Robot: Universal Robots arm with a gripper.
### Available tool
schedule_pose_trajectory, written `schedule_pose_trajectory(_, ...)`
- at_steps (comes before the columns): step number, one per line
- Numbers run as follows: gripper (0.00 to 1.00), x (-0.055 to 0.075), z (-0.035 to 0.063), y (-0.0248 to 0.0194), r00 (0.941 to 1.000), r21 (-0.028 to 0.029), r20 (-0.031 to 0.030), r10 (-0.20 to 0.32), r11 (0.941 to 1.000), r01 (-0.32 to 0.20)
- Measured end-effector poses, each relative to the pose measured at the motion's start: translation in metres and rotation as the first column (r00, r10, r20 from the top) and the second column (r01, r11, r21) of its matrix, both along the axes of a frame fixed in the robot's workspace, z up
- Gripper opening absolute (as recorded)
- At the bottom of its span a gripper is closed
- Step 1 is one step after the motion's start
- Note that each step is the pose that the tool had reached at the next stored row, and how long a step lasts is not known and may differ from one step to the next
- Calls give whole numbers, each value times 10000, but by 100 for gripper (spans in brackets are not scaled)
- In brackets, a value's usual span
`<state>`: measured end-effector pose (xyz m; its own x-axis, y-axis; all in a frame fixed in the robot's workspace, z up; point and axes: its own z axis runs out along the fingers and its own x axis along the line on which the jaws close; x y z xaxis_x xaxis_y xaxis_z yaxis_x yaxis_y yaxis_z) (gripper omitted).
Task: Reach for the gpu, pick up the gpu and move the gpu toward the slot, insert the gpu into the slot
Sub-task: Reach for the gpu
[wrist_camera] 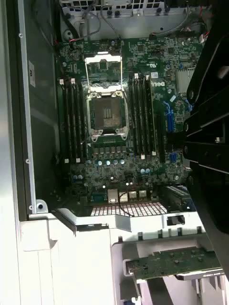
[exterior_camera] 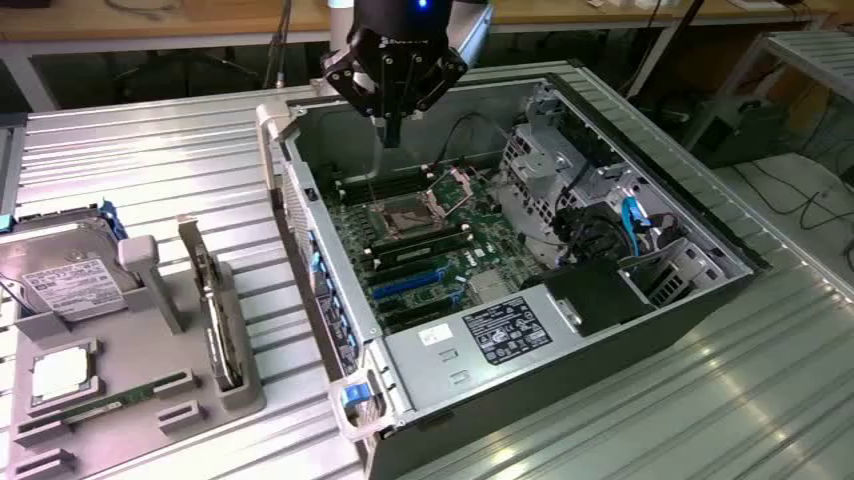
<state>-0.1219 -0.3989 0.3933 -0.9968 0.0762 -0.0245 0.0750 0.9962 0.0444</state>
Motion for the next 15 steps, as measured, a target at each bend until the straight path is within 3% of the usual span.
schedule_pose_trajectory(15,11,-161,-1,0,10000,0,0,-1,10000,1)
